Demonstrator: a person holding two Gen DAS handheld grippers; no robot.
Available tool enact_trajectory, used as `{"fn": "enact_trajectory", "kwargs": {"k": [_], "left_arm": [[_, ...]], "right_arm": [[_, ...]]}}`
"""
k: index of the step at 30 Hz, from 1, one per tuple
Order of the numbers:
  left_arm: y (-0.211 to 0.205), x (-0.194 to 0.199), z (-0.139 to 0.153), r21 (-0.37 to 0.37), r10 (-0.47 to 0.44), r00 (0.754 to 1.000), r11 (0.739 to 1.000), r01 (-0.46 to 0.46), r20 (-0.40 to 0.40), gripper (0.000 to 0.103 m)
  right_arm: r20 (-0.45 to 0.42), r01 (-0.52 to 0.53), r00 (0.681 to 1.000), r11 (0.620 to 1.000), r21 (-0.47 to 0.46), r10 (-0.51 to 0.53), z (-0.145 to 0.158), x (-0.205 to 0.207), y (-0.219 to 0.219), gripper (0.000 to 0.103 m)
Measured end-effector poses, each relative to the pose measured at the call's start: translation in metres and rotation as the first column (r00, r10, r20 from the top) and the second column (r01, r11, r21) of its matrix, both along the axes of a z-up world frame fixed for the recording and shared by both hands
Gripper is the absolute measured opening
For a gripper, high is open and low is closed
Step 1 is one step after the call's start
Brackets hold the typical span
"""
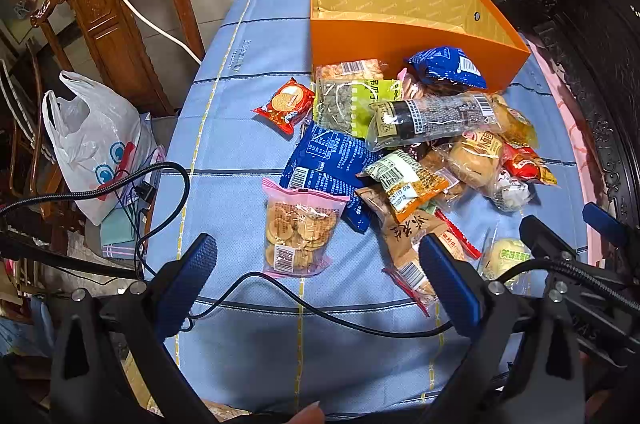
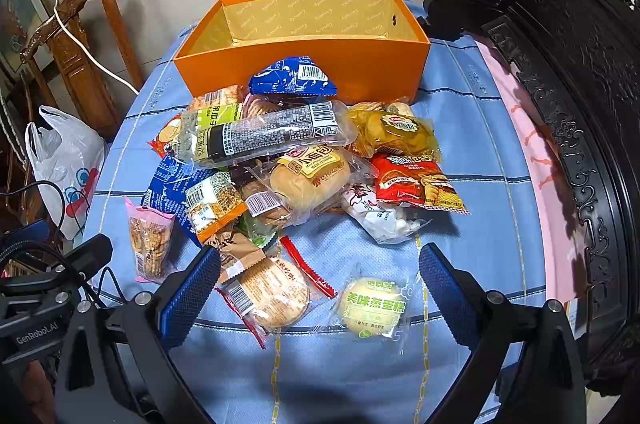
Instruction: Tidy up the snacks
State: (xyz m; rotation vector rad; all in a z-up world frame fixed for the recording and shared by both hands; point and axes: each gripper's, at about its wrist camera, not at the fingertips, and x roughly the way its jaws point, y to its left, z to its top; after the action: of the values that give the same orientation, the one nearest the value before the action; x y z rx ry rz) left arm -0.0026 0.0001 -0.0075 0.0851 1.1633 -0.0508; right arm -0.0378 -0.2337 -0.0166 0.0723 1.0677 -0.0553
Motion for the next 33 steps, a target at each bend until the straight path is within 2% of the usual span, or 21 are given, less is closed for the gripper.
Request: {"fn": "enact_trajectory", "kwargs": {"k": [33], "left_arm": [[-0.0001,0.001,0.0026,0.006,-0.005,1.0,1.0,0.005,-0.003,0.099]], "right_arm": [[-0.007,0.002,1.0,1.0,-0.001,-0.002,-0.0004,-0.0002,-0.0013,0.099]]}}
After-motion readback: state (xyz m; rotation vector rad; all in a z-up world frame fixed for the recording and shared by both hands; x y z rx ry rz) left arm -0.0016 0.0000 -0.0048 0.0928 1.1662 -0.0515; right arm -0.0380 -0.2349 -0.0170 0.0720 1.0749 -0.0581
